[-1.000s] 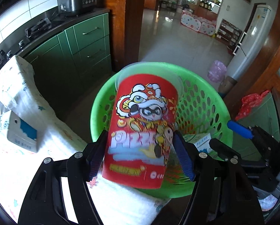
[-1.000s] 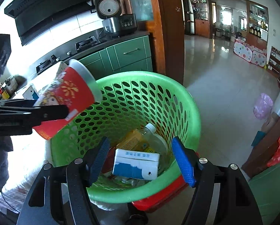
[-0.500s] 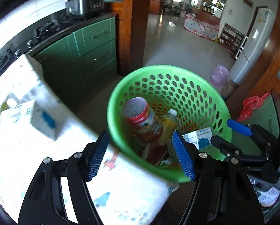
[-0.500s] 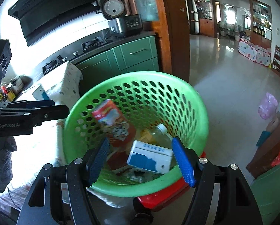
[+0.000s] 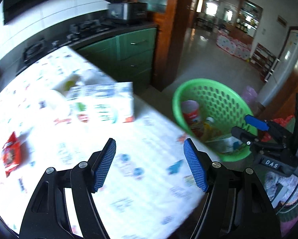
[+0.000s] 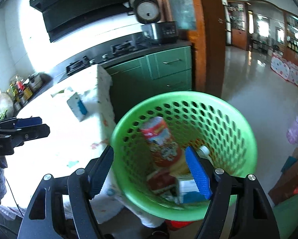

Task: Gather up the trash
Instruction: 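Grasp the orange snack wrapper with the left tool while right tool grasps a milk carton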

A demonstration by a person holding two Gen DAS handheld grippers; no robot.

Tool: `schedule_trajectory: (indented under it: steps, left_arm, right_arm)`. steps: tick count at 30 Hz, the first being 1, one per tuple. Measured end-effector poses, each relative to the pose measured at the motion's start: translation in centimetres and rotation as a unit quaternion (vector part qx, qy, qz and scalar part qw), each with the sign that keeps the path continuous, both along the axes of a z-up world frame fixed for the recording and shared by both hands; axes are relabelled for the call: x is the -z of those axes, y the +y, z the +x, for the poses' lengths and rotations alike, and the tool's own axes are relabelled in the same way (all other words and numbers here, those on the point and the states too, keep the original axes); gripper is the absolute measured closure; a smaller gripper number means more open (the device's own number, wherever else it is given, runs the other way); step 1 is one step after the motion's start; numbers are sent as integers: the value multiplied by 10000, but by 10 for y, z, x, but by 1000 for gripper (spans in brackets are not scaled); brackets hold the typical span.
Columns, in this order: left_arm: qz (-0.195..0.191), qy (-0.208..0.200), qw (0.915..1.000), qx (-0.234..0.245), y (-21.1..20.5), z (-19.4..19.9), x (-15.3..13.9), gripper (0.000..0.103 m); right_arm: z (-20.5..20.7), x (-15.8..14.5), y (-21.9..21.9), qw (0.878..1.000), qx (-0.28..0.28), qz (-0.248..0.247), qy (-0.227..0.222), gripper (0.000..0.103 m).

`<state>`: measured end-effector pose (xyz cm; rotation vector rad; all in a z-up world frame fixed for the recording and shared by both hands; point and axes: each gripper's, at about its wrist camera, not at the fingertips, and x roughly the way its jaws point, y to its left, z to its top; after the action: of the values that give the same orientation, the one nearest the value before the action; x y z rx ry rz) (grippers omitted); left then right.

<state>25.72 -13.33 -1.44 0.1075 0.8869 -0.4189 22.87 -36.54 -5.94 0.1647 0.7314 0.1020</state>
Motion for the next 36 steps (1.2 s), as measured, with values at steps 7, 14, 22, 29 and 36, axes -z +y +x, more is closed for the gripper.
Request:
schedule_trajectory:
  steps: [7,14,22,29,36]
  left_arm:
    - [47,-47,9983,-584,63,5,-7,33]
    - [60,-51,9943,-1067,117,11,-7,33]
    - [129,21,9868,-1613,184,14,0,33]
    - [123,156,9789,-2033,232,19,11,32]
    - [115,214,9746,-2226,261,19,20,28]
  right_arm:
    - [29,-12,50,9984,-543,-113,-81,30]
    - [64,-15,94,9940,-1067,-248,-56,30]
    - [114,-5,123,9883,-1517,-130,40,30]
    - [148,2,148,9807,-1935,-293,8,26]
    - [175,15,167,9700,-2373,-523,63,21]
